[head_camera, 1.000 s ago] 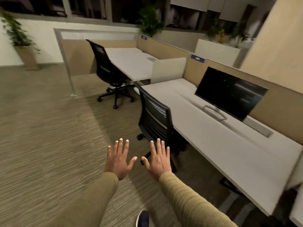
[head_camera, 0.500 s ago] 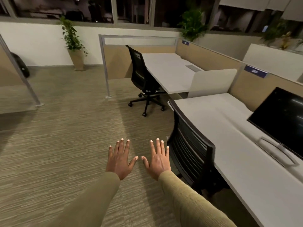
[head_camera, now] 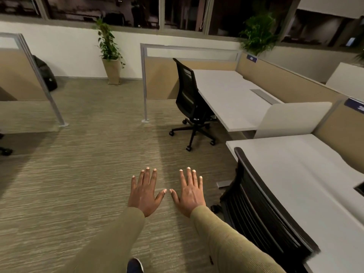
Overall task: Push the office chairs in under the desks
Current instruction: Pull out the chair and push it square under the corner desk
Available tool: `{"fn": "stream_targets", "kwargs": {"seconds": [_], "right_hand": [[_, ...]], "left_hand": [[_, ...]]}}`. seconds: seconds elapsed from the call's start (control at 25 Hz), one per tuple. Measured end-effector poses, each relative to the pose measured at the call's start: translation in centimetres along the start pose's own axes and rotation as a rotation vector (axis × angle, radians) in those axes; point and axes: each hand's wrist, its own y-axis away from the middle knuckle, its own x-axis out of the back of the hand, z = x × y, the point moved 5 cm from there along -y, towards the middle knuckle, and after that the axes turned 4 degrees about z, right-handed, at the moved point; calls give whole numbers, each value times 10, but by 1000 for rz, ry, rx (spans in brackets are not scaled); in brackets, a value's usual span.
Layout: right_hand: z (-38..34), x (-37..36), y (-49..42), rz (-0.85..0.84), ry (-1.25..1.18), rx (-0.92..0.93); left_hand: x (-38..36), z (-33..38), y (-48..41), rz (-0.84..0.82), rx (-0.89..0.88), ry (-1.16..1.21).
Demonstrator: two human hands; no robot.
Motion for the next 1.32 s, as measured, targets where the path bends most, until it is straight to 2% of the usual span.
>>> {"fn": "stream_targets", "kwargs": {"seconds": [0.36,0.64,1.04,1.2,1.32], "right_hand": [[-61,-20,-214,26,-56,-65],[-89,-36,-335,-2,-41,-3],[-54,-72,-539,-51,-22,97],[-20,-65,-632,-41,1,114],[2,-64,-681,-59,15,102]], "left_hand": [[0,-116,-190,-18,-55,-51],[0,-177,-297,-39,-42,-52],[-33,-213,-482,-52,7,-85],[-28,-208,-586,21,26,-72],[-36,-197,-644,-16,9,-66]]}}
